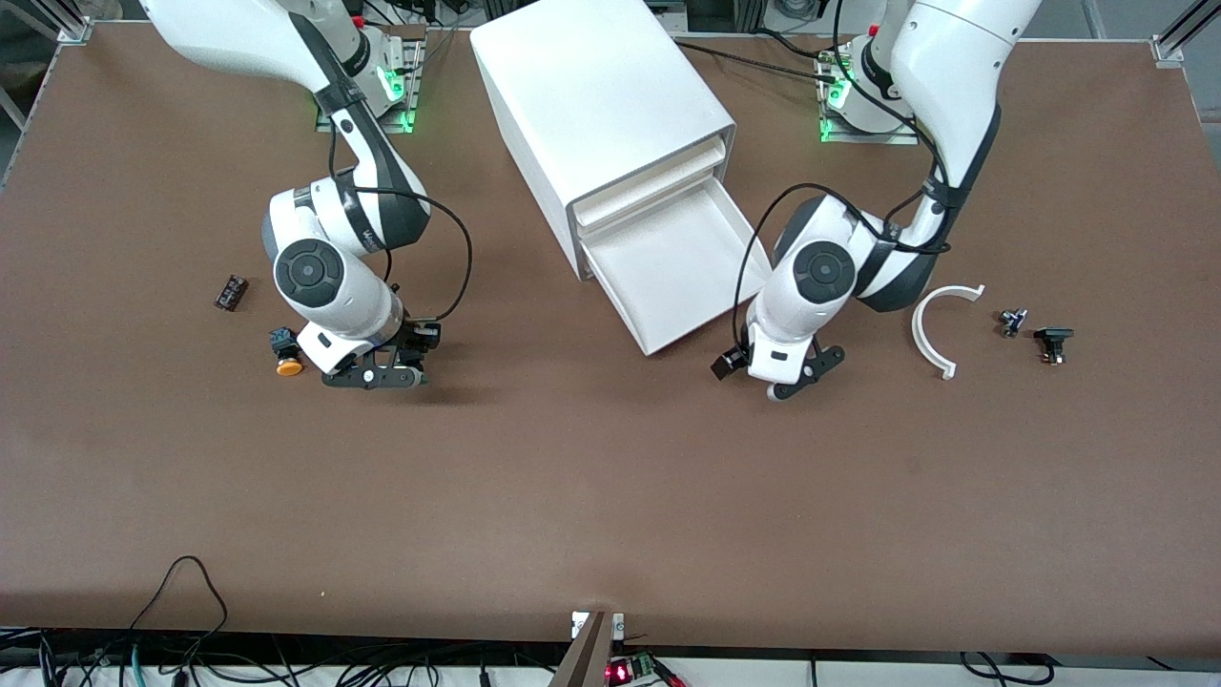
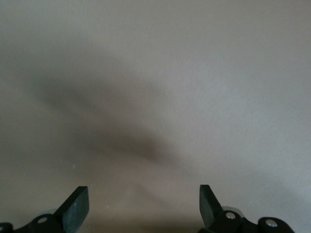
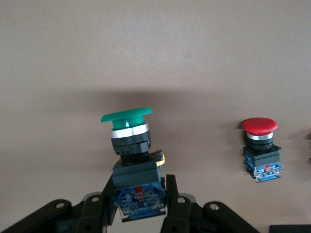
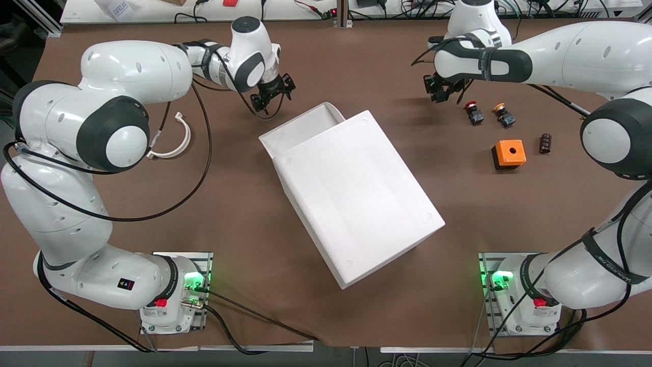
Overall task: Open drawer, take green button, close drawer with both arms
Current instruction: 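Lower the green button beside the red button while the left gripper pushes the drawer, then release the green button with the right gripper while the left gripper shuts the drawer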
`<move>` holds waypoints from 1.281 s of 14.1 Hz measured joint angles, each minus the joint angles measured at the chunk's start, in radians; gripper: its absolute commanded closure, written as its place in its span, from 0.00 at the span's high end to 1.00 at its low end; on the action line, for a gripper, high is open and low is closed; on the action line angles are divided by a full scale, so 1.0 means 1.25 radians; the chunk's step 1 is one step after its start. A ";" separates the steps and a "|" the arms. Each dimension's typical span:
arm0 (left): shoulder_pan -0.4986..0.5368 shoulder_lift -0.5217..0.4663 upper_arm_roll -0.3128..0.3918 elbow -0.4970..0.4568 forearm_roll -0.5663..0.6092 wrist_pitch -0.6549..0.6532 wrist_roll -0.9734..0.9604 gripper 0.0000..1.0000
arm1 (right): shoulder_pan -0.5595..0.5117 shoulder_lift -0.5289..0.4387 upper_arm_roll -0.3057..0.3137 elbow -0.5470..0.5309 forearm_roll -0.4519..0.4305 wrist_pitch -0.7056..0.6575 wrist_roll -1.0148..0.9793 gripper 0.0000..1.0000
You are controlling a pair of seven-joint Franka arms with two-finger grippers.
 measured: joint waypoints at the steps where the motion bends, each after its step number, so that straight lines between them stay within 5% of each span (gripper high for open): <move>1: -0.009 0.000 -0.001 -0.012 0.000 0.003 -0.013 1.00 | -0.002 -0.002 0.000 -0.017 0.000 0.023 -0.001 0.30; 11: -0.026 -0.040 -0.093 -0.071 0.000 -0.044 -0.033 1.00 | -0.023 -0.008 0.000 -0.188 -0.006 0.236 -0.038 0.38; 12: -0.026 -0.047 -0.108 -0.081 0.000 -0.047 -0.034 1.00 | -0.023 -0.008 0.000 -0.197 -0.006 0.246 -0.038 0.47; 14: -0.027 -0.053 -0.144 -0.098 0.000 -0.047 -0.035 1.00 | -0.026 -0.008 0.000 -0.206 -0.006 0.257 -0.038 1.00; 18: -0.029 -0.055 -0.199 -0.112 0.000 -0.061 -0.036 1.00 | -0.037 -0.021 0.000 -0.204 -0.006 0.254 -0.037 1.00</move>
